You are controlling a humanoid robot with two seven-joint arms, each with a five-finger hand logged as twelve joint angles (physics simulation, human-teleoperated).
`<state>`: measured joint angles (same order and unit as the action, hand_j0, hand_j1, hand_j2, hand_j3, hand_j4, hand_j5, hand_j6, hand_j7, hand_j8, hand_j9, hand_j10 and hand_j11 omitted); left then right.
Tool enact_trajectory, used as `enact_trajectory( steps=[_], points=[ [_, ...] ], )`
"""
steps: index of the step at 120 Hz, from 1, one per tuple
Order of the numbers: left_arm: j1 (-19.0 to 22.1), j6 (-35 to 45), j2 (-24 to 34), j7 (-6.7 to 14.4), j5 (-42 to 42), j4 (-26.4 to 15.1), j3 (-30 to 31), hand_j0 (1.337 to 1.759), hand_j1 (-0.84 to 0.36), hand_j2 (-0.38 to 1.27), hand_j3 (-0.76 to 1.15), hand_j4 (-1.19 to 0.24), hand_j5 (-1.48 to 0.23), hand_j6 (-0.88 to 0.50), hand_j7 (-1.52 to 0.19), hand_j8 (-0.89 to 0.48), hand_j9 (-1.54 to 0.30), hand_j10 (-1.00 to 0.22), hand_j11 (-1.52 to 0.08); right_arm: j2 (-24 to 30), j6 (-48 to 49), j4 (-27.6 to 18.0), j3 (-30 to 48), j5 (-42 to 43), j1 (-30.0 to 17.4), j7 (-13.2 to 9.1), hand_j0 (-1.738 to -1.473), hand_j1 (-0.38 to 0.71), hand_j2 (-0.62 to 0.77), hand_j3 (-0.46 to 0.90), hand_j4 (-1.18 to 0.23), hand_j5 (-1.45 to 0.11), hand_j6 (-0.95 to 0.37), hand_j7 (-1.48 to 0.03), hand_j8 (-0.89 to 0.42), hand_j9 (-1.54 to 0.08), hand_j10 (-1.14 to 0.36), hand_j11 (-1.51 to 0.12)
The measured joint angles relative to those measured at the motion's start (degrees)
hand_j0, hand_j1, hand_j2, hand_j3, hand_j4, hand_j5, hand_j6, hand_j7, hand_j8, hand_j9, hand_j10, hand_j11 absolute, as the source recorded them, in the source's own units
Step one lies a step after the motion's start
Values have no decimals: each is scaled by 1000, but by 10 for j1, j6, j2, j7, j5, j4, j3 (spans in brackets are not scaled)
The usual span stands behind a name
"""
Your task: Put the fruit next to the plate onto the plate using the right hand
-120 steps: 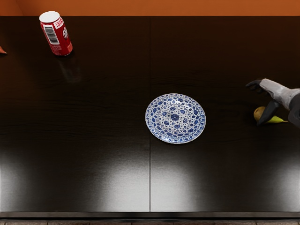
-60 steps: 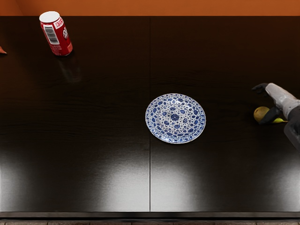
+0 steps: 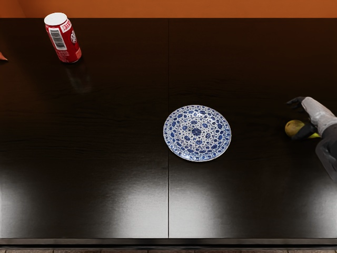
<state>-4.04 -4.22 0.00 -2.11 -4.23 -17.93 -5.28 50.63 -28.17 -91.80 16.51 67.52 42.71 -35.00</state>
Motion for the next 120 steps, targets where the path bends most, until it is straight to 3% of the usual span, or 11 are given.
enact_trajectory(
  steps=[84, 120],
  points=[
    [0, 0, 0, 0, 0, 0, 0, 1658, 344, 1, 0, -4, -5, -4, -5, -4, -5, -4, -5, -20, -62, 36, 1, 0, -33, 0, -1658, 72, -65, 0, -359, -461, -361, -460, -360, -461, -358, -461],
    [0, 0, 0, 0, 0, 0, 0, 1658, 344, 1, 0, -4, -5, -4, -5, -4, -5, -4, -5, -40, -68, 52, 1, -1, -39, 0, -1658, 149, -78, 0, -422, -544, -423, -543, -422, -544, -421, -544]
  ],
)
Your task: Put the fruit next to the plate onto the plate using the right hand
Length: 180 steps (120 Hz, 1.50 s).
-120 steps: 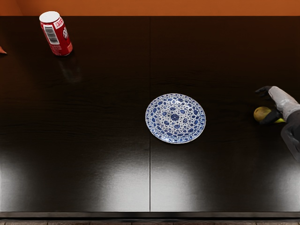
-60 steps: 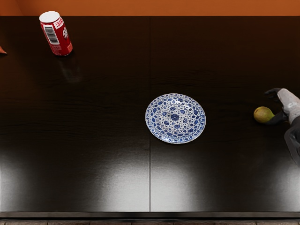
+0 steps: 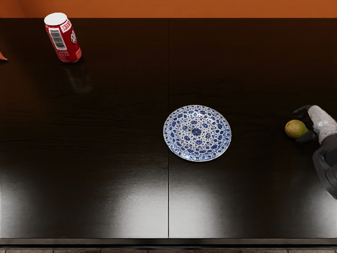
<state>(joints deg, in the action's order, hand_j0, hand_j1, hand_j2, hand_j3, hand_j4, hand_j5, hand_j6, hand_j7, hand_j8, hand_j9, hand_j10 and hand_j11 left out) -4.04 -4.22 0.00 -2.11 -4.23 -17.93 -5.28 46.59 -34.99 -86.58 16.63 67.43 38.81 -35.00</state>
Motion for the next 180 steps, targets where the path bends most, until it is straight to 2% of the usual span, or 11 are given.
enact_trajectory(
  steps=[17, 43, 95, 129, 156, 180],
  points=[
    [0, 0, 0, 0, 0, 0, 0, 1658, 344, 1, 0, -4, -5, -4, -5, -4, -5, -4, -5, -13, 0, 3, 1, 1, 0, 0, -1658, 203, -104, 0, -458, -582, -434, -586, -421, -585, -454, -584],
    [0, 0, 0, 0, 0, 0, 0, 1658, 344, 1, 0, -4, -5, -4, -5, -4, -5, -4, -5, -21, -1, 4, 2, 4, 0, -1, -1657, 280, 84, 0, -534, -617, -396, -650, -393, -650, -435, -653],
    [0, 0, 0, 0, 0, 0, 0, 1658, 344, 1, 0, -4, -5, -4, -5, -4, -5, -4, -5, -30, 0, 6, 6, -4, 0, 0, -1651, 260, 75, -1, -603, -717, -385, -748, -370, -749, -410, -756],
    [0, 0, 0, 0, 0, 0, 0, 1658, 344, 1, 0, -4, -5, -4, -5, -4, -5, -4, -5, -28, 6, 11, 11, -29, 6, 0, -1651, 265, 182, 0, -639, -785, -398, -806, -388, -813, -423, -829],
    [0, 0, 0, 0, 0, 0, 0, 1658, 344, 1, 0, -4, -5, -4, -5, -4, -5, -4, -5, -16, 8, 6, 32, -48, 7, 1, -1655, 244, 295, 0, -630, -829, -457, -823, -461, -841, -520, -851],
    [1, 0, 0, 0, 0, 0, 0, 1658, 344, 1, 0, -4, -5, -4, -5, -4, -5, -4, -5, 7, 12, -20, 51, -57, 7, 1, -1656, 226, 232, 0, -616, -830, -459, -815, -464, -839, -529, -843]
  ],
)
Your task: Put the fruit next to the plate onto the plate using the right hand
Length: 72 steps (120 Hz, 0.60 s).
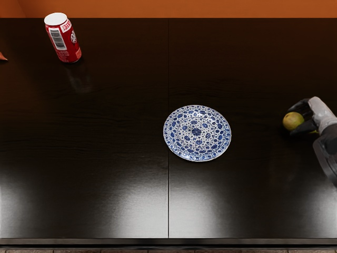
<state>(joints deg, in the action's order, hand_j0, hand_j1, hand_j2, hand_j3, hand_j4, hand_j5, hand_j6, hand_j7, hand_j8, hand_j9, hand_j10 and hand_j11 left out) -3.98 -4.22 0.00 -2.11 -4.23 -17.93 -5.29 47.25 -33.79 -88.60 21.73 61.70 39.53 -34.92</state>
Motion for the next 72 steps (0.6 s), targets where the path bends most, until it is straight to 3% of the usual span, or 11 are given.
enact_trajectory(
  steps=[42, 72],
  points=[
    [-1, 0, 0, 0, 0, 0, 0, 1658, 344, 1, 0, -4, -5, -4, -5, -4, -5, -4, -5, 1, 5, -44, 18, -2, 3, 0, -1657, 231, 236, 0, -611, -830, -459, -811, -464, -838, -533, -841],
    [0, 0, 0, 0, 0, 0, 0, 1658, 344, 1, 0, -4, -5, -4, -5, -4, -5, -4, -5, -40, 5, -56, 20, -3, 14, 0, -1658, 235, 241, 1, -606, -839, -451, -812, -449, -843, -522, -843]
  ],
)
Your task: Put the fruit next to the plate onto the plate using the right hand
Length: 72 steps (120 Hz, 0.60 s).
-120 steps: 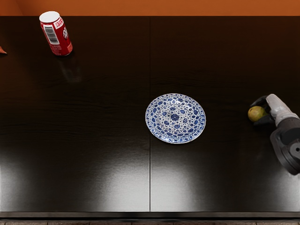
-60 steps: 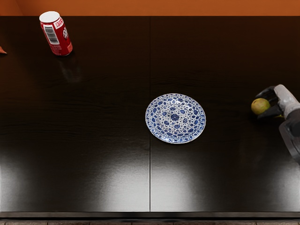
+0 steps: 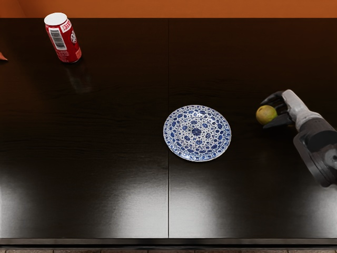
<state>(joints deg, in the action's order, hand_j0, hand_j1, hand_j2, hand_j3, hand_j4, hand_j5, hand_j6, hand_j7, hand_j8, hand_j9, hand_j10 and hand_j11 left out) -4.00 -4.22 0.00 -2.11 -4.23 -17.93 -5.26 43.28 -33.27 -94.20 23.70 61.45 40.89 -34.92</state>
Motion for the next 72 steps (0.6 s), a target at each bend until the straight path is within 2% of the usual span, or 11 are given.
enact_trajectory(
  steps=[29, 72],
  points=[
    [0, 0, 0, 0, 0, 0, 0, 1658, 344, 1, 0, -4, -5, -4, -5, -4, -5, -4, -5, -28, 1, -5, 6, 0, 8, 0, -1658, 249, 273, 0, -608, -840, -454, -814, -452, -843, -520, -842],
    [0, 0, 0, 0, 0, 0, 0, 1658, 344, 1, 0, -4, -5, -4, -5, -4, -5, -4, -5, -32, 29, -52, 8, 1, 17, 0, -1658, 248, 270, 0, -607, -833, -456, -810, -454, -838, -522, -836]
  ],
)
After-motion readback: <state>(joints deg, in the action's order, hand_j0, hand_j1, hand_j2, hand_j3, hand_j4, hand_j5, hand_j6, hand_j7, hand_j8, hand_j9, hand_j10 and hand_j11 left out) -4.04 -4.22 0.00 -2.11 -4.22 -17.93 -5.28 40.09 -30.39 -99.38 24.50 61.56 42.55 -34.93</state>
